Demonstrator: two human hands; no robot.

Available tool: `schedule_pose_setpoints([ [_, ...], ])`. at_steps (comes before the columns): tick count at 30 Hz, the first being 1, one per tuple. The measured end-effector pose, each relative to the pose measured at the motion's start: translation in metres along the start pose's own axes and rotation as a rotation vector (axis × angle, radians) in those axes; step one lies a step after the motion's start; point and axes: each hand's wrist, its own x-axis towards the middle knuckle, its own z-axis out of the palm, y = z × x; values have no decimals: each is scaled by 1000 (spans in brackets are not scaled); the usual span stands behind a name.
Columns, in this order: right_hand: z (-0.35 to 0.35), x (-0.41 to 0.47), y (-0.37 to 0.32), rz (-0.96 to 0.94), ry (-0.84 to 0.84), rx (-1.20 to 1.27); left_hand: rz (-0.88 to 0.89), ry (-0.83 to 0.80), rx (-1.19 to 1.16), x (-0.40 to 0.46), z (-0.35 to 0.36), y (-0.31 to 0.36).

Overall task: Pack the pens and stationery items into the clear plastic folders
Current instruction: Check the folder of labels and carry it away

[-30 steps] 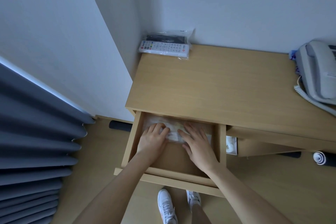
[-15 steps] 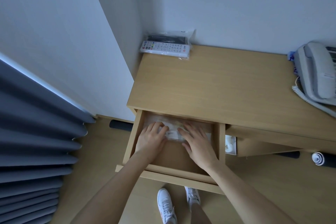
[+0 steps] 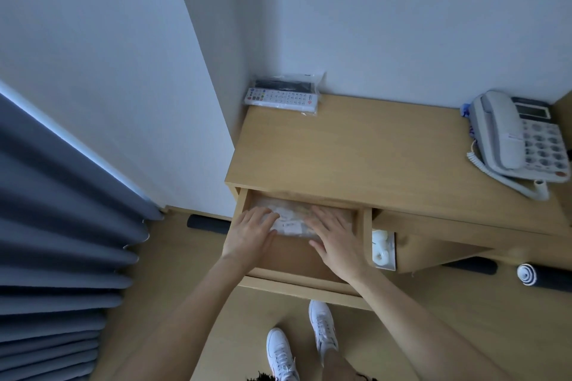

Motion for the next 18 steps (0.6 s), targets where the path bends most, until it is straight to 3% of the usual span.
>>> schedule_pose_setpoints([
  [9,-59,-27,21,249,98,-88,144,5,-91,51,-46,59],
  [12,-77,-53,34,335,67,-69,109,-36,-95,50,-50,89],
  [18,-118,-113,67,454,140,-70,202,-174,-66,63,-67,164],
])
